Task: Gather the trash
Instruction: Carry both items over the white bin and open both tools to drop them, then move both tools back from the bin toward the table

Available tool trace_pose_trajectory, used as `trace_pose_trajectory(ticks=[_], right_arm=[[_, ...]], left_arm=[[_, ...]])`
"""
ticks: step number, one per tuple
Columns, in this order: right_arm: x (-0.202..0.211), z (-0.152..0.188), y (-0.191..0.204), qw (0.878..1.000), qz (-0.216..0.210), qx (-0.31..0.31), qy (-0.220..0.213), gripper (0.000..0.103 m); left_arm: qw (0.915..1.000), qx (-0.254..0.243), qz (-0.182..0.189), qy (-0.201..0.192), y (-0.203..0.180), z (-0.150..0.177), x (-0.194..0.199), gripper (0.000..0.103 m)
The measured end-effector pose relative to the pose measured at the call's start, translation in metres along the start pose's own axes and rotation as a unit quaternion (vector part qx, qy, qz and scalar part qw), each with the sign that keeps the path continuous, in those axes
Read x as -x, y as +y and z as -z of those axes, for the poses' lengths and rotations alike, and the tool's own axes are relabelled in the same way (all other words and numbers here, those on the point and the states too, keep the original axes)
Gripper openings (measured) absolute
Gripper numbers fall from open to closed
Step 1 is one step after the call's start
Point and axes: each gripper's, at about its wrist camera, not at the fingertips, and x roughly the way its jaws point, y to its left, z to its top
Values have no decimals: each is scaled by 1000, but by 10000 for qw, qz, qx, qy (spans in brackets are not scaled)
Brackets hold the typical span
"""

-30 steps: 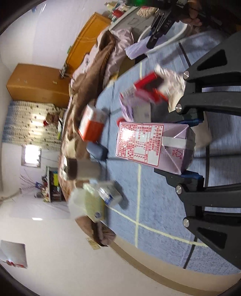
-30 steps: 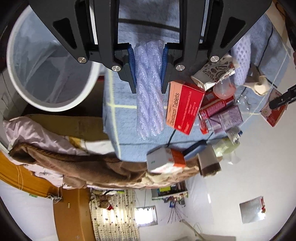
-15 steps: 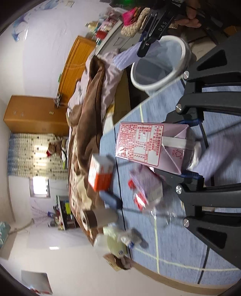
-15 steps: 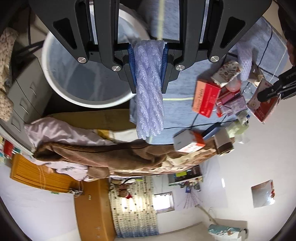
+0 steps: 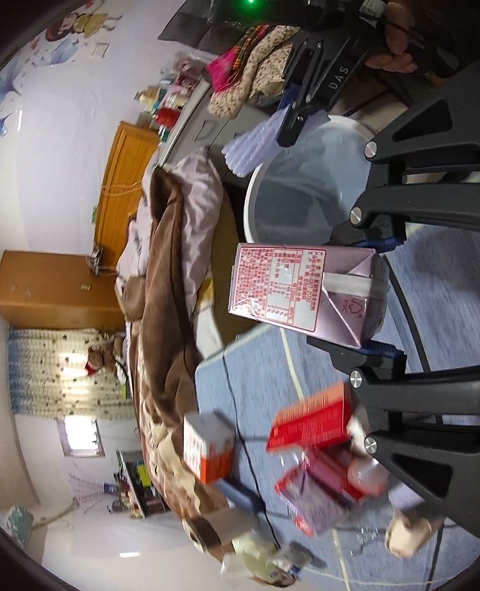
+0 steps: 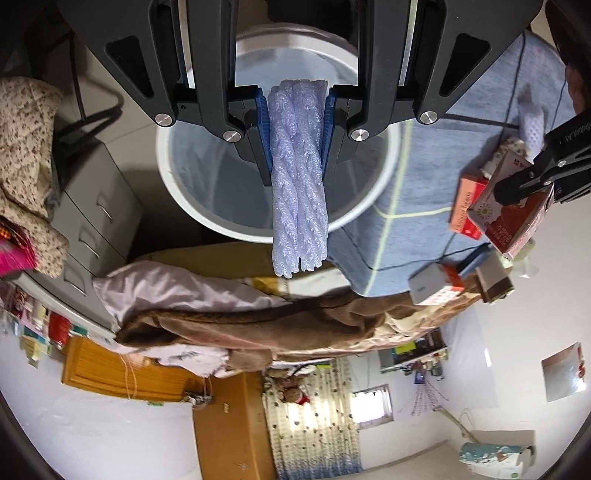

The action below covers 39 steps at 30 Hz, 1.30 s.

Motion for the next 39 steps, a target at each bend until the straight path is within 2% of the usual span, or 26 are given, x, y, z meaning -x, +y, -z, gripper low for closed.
trace_pose_trajectory(ticks=[8,18,20,21,23,25,27,39], right_arm=[[-21,12,-25,9984,178,-138,526,24],[-34,20,-42,9954,354,-124,880,25],[-35,21,-44,9949,417,-134,913,25],[-36,21,-44,9945,429,-136,942,26],[-36,20,-44,9944,437,-131,956,31],[-37,20,-44,9946,393,-138,953,54],[-35,20,-44,9950,347,-174,915,61],[-21,12,-29,9977,308,-116,588,61]], left_arm=[[9985,-169,420,308,-35,-5,-35,39],[9965,-233,615,521,-53,-6,-61,40],[9955,-180,763,526,-53,-7,-62,46],[9956,-205,745,521,-53,-7,-63,55],[9963,-233,687,463,-53,-7,-61,60],[9962,-163,719,463,-50,-8,-61,62],[9966,-118,676,448,-46,-7,-60,67],[9986,82,456,241,-22,-4,-36,70]])
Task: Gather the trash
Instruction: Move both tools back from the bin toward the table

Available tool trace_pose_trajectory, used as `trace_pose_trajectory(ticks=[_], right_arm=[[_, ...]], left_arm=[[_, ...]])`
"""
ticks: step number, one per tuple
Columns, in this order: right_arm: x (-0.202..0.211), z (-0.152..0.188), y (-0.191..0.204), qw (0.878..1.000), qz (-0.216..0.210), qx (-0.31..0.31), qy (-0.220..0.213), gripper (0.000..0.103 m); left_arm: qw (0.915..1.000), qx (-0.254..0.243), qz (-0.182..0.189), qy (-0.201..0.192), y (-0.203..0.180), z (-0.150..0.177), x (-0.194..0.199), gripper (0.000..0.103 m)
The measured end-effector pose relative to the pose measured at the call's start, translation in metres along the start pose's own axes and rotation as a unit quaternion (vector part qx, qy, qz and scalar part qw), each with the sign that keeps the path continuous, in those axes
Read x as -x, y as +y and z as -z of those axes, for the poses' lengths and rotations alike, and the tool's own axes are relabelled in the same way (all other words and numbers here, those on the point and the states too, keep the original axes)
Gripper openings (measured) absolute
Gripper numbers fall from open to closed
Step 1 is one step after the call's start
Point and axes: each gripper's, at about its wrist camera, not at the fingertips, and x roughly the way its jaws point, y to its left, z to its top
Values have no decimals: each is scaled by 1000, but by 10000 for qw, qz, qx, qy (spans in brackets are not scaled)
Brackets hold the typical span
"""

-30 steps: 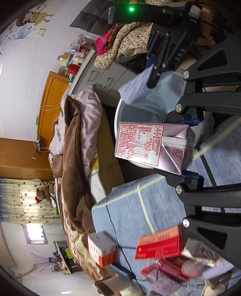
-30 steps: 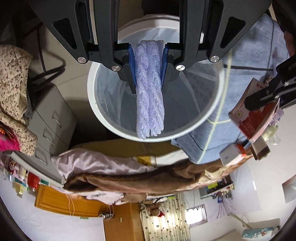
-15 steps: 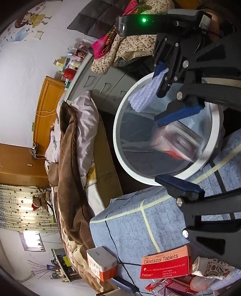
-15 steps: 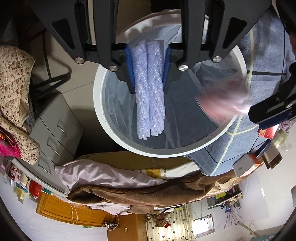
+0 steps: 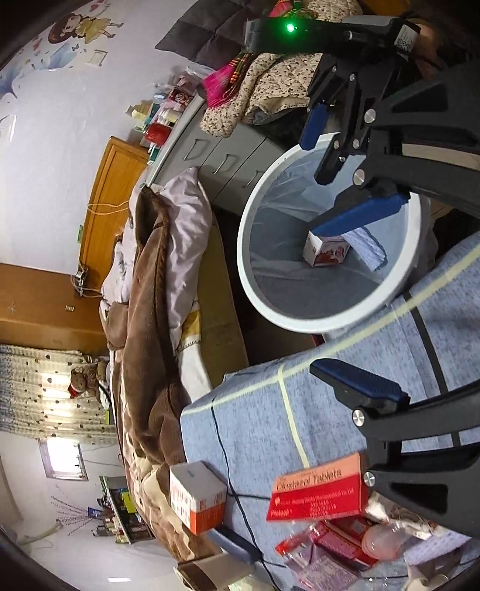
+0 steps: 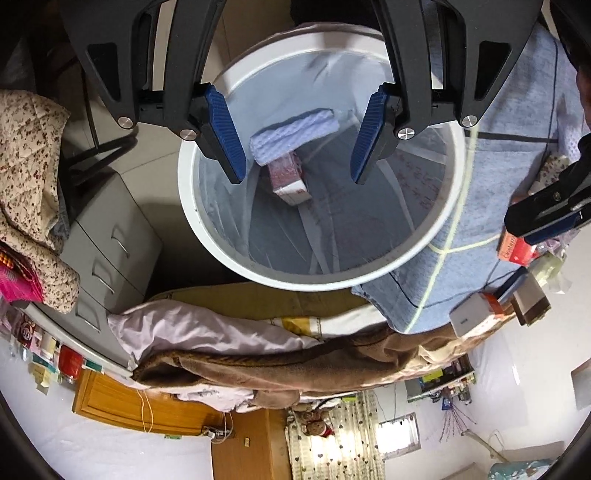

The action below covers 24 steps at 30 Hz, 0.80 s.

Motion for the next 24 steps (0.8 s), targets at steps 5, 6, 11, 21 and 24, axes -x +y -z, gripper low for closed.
trace_pose_trajectory(ticks=[5,6,11,21,24], right_arm=[[7,-3,11,9998,-112,32,-186,61],[8,-4,15,9996,-142,57,-218,61],[14,-6,31,9984,-401,131,-389,61],[19,-12,78,9938,-842,413,-594,63],[19,-14,90,9924,-965,444,-616,68]], left_arm=[[9997,74,-148,-205,14,2,20,71],[9995,99,-180,-250,17,3,24,71],[9973,297,-429,-512,41,10,49,71],[9886,705,-1008,-868,97,30,99,73],[9857,806,-1172,-905,111,37,111,74]])
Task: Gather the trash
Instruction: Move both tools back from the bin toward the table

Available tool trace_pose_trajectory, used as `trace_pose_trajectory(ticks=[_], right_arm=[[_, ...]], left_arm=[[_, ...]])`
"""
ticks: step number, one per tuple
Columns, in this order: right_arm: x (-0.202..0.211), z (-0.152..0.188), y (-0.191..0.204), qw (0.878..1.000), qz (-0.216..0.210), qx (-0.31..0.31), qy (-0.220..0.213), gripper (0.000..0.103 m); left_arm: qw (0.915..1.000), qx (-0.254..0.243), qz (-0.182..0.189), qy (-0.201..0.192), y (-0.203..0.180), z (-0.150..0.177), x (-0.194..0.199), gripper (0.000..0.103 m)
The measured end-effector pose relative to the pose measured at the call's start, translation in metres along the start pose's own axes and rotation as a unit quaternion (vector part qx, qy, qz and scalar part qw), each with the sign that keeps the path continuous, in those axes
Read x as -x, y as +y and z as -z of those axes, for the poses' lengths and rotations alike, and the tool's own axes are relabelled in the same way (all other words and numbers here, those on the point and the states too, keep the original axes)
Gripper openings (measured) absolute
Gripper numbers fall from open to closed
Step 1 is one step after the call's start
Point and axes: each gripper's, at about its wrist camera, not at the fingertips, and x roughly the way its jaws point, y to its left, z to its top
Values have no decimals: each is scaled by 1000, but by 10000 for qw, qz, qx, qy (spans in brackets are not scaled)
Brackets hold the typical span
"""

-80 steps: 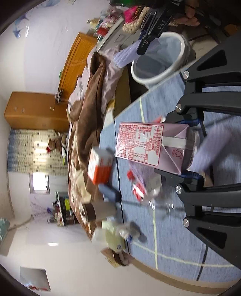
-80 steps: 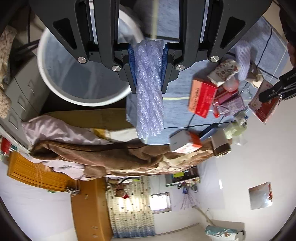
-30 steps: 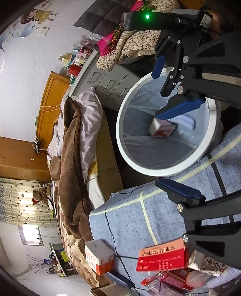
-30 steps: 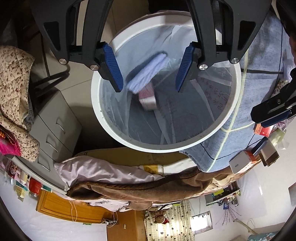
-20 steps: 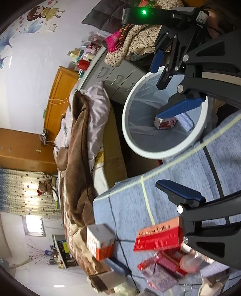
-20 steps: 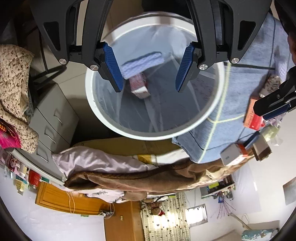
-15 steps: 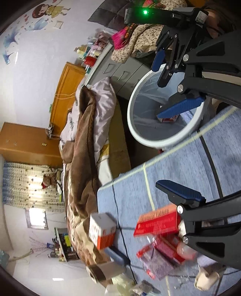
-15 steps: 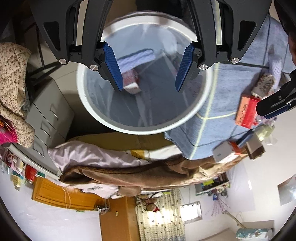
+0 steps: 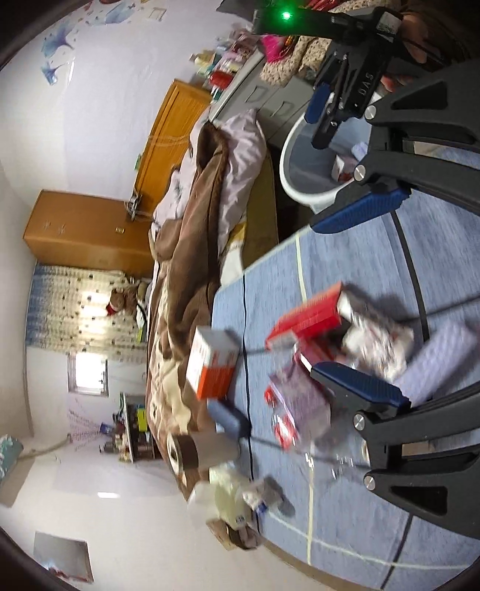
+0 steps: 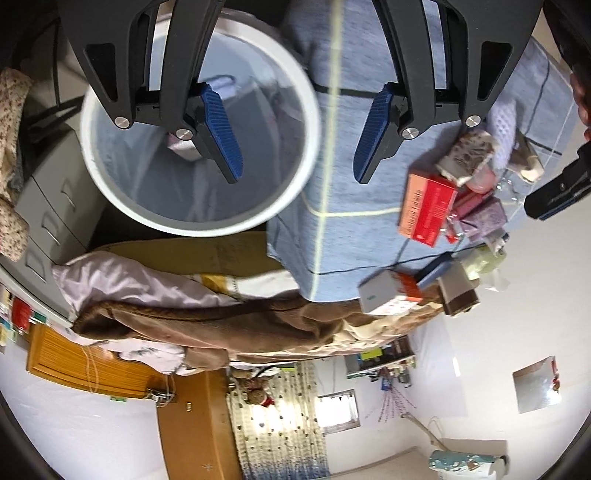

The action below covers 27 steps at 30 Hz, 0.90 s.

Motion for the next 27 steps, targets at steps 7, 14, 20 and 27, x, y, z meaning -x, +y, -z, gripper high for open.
trace_pose_trajectory(ticks=[7,14,20,27], right_arm=[[-12,-4,37,9994,-250,242,58,69],[-35,-7,66,9970,-631,291,330,69],[-56,-13,90,9947,-802,386,517,69],[-72,-17,114,9917,-850,701,659,69]], left_arm=[[9993,225,-308,1,44,10,13,74],[9978,421,-488,145,80,26,18,75],[9972,506,-481,283,103,35,15,75],[9969,529,-167,561,118,47,4,77]])
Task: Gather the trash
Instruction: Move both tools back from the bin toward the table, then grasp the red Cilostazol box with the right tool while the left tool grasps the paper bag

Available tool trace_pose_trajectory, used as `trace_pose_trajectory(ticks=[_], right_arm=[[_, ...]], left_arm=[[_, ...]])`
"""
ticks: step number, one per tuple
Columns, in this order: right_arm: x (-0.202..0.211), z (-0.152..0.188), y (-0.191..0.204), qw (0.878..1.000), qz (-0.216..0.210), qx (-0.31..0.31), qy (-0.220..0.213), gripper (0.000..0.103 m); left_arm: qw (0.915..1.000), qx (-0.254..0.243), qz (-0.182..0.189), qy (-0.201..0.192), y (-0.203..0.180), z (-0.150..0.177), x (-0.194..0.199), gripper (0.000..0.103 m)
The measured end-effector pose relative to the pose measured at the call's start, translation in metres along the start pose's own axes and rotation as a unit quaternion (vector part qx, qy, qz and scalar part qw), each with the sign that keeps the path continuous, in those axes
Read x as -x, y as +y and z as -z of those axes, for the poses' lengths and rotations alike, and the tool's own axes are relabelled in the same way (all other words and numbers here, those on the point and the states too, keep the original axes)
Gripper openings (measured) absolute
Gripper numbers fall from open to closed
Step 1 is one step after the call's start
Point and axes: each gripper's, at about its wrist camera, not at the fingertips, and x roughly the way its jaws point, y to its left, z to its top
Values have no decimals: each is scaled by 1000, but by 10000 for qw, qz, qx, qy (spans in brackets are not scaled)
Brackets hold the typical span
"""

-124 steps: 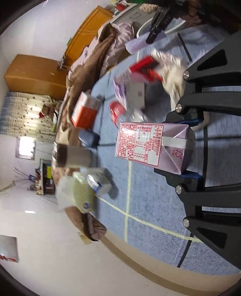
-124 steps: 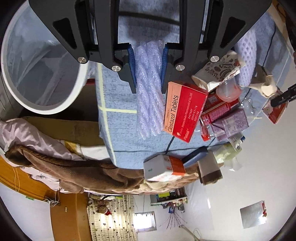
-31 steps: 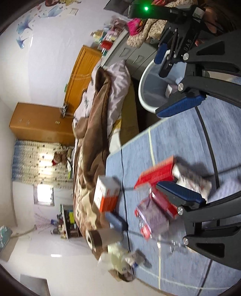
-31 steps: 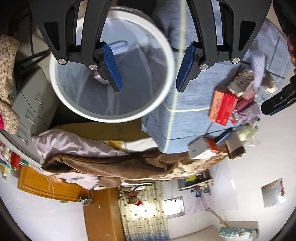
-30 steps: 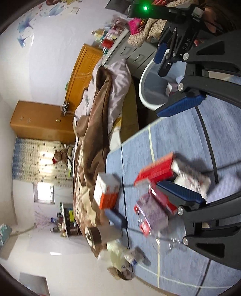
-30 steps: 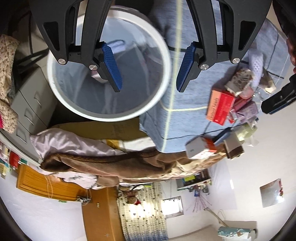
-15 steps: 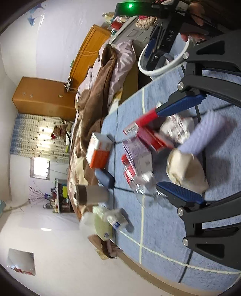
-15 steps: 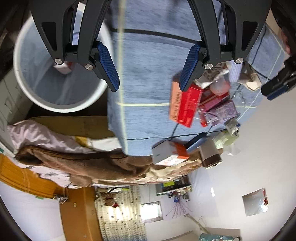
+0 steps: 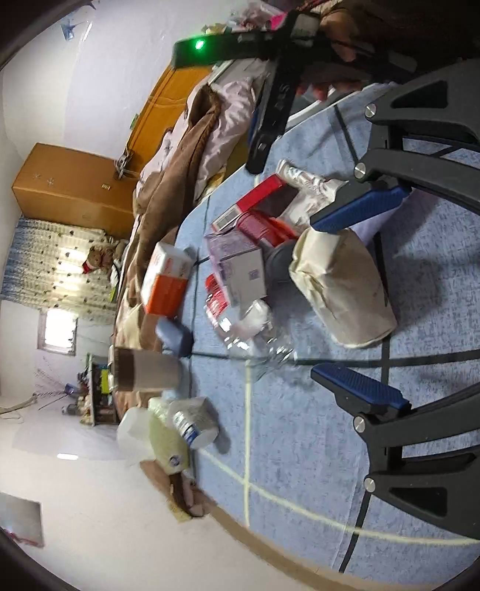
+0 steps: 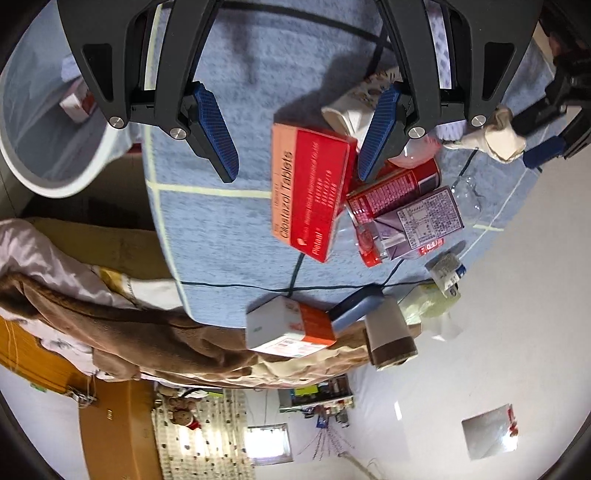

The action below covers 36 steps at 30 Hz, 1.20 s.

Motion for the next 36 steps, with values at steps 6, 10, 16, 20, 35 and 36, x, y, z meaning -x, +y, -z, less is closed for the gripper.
trace_pose_trajectory(ticks=[6,10,16,20,35,36], right_arm=[[-16,-5,8,9997,-56,113,206,69],[-25,-6,12,9993,-13,167,327,69],[-35,-8,11,9987,197,185,433,69],[-36,-10,6,9983,325,137,473,69],[-49,-11,-14,9973,331,63,654,69],[-50,-11,-13,9972,317,125,662,69]], left_arm=[[9996,-130,204,115,-1,4,-10,80],[9991,-344,115,235,-2,3,-22,80],[9982,-483,-131,317,2,-3,-37,80],[9963,-688,-385,352,4,-6,-43,80],[9863,-1461,-409,647,23,-14,-52,82],[9833,-1643,-404,667,21,-14,-53,82]])
